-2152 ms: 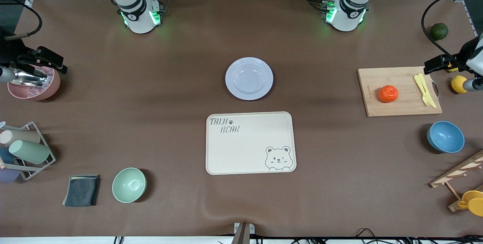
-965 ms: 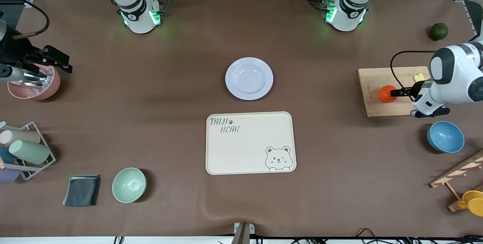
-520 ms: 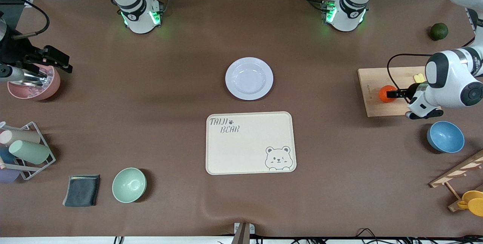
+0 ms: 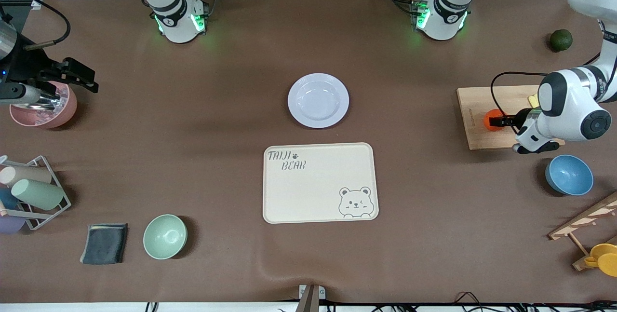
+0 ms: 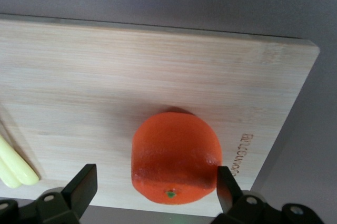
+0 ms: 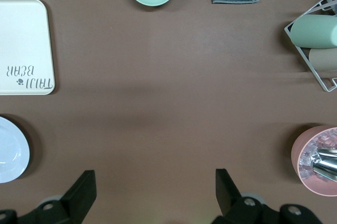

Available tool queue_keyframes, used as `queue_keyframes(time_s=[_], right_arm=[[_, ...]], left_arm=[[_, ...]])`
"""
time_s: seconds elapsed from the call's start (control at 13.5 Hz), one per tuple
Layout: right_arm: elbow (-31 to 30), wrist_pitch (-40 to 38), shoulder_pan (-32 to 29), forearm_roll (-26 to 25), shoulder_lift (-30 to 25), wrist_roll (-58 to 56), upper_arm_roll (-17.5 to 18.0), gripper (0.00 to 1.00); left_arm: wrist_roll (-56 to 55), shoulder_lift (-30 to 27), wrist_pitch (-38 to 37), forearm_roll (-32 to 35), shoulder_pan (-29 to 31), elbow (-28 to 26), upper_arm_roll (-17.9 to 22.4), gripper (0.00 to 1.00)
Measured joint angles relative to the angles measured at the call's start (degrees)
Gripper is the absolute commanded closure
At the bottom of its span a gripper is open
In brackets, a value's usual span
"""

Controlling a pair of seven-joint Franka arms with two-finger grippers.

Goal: Place orange and plate with both arms
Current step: 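Close the left gripper on the orange, then carry the orange to the white plate while the right gripper advances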

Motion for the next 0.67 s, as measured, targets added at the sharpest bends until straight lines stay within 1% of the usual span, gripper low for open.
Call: queue_keyframes(time_s=[0.3,0.37,0.52,0.59,0.67], right_arm=[[0.0,0.0,3.0,0.0,0.1,0.0,0.1,0.0],[-0.1,0.1,3.7,0.0,0.3,0.0,0.2,0.0],[-0.5,0.1,4.6,0.9,0.9,0.0,0.2,0.0],[-1.1,0.2,4.9,3.0,1.4,0.0,0.2,0.0],[-2.0,0.8,5.0,5.0,1.8,0.0,0.3,0.0]], left_arm=[[0.0,1.7,0.0,-2.1,0.0,0.0,0.0,0.0],[0.0,2.2,0.1,-2.3,0.0,0.1,0.0,0.15],[0.0,2.8,0.2,-2.3,0.0,0.2,-0.1,0.69],[0.0,2.9,0.2,-2.3,0.0,0.3,-0.1,0.9],[0.0,2.8,0.1,-2.3,0.0,0.5,-0.2,1.0]])
